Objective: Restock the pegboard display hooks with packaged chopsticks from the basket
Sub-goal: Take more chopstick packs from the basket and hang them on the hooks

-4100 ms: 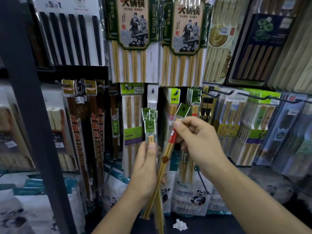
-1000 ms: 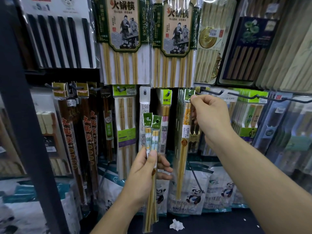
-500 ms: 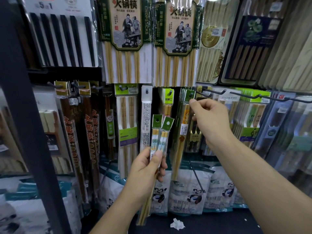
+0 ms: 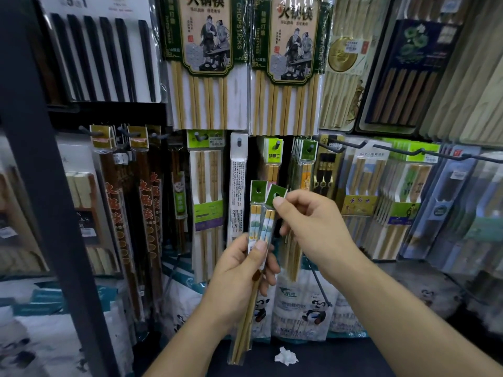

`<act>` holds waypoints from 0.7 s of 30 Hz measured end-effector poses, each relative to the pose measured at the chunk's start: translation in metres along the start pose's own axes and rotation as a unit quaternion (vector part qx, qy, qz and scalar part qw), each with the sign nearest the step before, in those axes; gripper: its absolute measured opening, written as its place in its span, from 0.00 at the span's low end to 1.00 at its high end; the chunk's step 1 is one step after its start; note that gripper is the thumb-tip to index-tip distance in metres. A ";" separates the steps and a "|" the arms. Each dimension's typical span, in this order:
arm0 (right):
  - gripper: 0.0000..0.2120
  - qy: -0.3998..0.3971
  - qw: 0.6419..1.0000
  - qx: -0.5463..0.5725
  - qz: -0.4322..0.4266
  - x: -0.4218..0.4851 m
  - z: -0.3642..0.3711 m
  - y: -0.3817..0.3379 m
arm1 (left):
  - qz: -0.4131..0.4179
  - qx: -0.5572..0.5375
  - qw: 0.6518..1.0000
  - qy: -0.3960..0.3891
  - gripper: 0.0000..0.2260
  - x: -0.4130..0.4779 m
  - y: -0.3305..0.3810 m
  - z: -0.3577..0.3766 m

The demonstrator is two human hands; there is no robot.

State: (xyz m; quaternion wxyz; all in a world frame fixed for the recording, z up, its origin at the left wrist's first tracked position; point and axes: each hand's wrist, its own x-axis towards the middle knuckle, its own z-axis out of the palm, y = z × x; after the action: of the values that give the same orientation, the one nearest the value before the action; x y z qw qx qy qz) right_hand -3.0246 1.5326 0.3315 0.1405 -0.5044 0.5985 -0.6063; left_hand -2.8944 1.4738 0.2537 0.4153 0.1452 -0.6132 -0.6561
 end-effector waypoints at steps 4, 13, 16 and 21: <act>0.08 -0.019 0.996 0.075 0.040 -0.001 0.002 0.001 | 0.004 -0.020 1.000 -0.002 0.14 -0.001 0.002 0.000; 0.15 0.067 0.996 0.054 -0.004 0.017 -0.008 -0.016 | -0.006 -0.025 0.999 0.041 0.15 0.000 -0.004 0.001; 0.16 0.119 0.992 0.049 -0.010 0.032 -0.019 -0.027 | -0.005 0.018 0.998 0.061 0.13 0.000 -0.004 -0.003; 0.15 0.155 0.988 0.012 0.001 0.049 -0.026 -0.027 | -0.009 0.034 0.998 0.059 0.14 0.001 -0.003 -0.002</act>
State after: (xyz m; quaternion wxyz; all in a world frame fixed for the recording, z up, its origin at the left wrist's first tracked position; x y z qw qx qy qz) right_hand -3.0553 1.5160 0.3822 0.0526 -0.4017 0.6066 -0.6841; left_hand -2.8949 1.4713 0.2507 0.4391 0.2033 -0.6085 -0.6290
